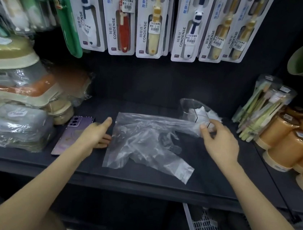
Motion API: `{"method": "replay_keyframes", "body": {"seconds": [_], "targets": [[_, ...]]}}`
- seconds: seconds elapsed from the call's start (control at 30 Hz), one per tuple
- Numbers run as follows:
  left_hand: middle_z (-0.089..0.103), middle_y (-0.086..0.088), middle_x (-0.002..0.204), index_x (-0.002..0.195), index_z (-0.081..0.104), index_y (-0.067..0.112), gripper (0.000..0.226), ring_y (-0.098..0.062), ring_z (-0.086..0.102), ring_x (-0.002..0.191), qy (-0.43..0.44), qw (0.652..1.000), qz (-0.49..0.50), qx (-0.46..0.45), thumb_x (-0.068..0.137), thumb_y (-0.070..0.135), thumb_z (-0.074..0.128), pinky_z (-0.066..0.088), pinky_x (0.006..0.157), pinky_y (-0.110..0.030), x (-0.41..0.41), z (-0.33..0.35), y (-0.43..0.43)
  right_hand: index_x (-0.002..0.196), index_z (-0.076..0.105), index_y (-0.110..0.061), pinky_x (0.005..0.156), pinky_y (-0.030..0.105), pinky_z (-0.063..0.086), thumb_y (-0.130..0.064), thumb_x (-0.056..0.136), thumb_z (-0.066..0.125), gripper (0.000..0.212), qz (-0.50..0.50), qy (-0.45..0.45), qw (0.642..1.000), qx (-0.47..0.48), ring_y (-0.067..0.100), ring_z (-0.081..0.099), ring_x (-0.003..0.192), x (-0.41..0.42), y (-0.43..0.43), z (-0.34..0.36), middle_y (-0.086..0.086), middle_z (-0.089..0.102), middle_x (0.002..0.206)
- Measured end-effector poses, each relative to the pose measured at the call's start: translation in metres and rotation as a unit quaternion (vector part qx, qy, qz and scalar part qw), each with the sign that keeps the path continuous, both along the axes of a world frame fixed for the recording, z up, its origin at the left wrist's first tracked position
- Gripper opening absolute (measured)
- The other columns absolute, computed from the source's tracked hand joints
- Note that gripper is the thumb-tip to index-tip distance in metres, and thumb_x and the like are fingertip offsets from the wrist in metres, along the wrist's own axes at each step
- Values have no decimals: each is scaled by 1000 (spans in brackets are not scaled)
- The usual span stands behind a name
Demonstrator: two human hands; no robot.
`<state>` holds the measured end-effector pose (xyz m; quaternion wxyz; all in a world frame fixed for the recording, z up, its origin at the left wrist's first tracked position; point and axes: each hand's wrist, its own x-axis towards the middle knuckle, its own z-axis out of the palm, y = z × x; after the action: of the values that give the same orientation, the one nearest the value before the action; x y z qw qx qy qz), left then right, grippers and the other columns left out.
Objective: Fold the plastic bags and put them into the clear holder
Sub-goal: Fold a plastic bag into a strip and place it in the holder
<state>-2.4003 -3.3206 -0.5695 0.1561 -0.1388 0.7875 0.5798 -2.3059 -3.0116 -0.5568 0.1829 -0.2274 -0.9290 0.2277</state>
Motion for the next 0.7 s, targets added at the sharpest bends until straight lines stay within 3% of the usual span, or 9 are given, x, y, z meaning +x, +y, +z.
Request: {"method": "replay_keyframes", "body": {"seconds": [0.03,0.1,0.17,0.23,0.3,0.37,0.5,0.7], "targets": [[65,-18,94,115,54,1,53,-30,63,83,15,999,-8,-35,97,50,45,53,68,-34,11,-2,-4,127,57,-25,81,37,48,-55,92,45,48,15,15,1000,-8,24,62,97,14,-7,3,0,66,107],[66,-18,85,96,56,4,46,-29,64,76,28,997,-13,-68,97,49,46,54,67,-34,32,-3,-12,110,62,-32,77,36,50,-63,89,41,44,60,-2,990,-130,16,63,84,42,-26,10,-7,68,90],[65,-18,80,81,52,8,39,-28,63,69,30,997,-13,-68,97,44,49,53,62,-32,50,-3,-14,102,62,-35,68,39,57,-67,86,38,43,95,-43,949,-297,15,65,74,63,-47,17,-3,68,79],[59,-16,75,76,49,8,35,-26,58,64,40,998,-11,-44,97,35,54,52,51,-27,62,-7,-12,101,62,-36,57,32,55,-66,86,39,40,122,-65,922,-361,16,64,71,73,-63,21,2,65,77],[53,-14,76,79,51,9,23,-24,57,61,63,998,-4,-24,96,23,57,50,44,-22,66,-14,-8,100,63,-35,51,27,51,-60,87,48,31,145,-60,914,-374,24,63,71,78,-73,20,3,60,70],[55,-10,78,93,53,7,8,-19,57,57,79,997,17,-8,94,12,60,49,48,-24,66,-20,-5,105,61,-30,49,27,49,-41,90,61,18,156,-60,910,-379,27,65,65,78,-79,14,3,62,61],[55,-9,72,105,51,3,16,-19,49,54,103,994,38,11,91,0,58,44,54,-27,66,-27,-10,102,63,-17,47,27,45,-5,86,65,20,127,-39,902,-410,15,56,51,78,-72,5,7,64,61],[52,-9,68,113,49,3,20,-16,45,53,69,995,73,23,94,-2,54,38,50,-22,59,-28,-33,107,64,-3,40,19,40,-4,83,71,25,93,-73,863,-492,12,52,48,85,-20,-3,8,61,61]]}}
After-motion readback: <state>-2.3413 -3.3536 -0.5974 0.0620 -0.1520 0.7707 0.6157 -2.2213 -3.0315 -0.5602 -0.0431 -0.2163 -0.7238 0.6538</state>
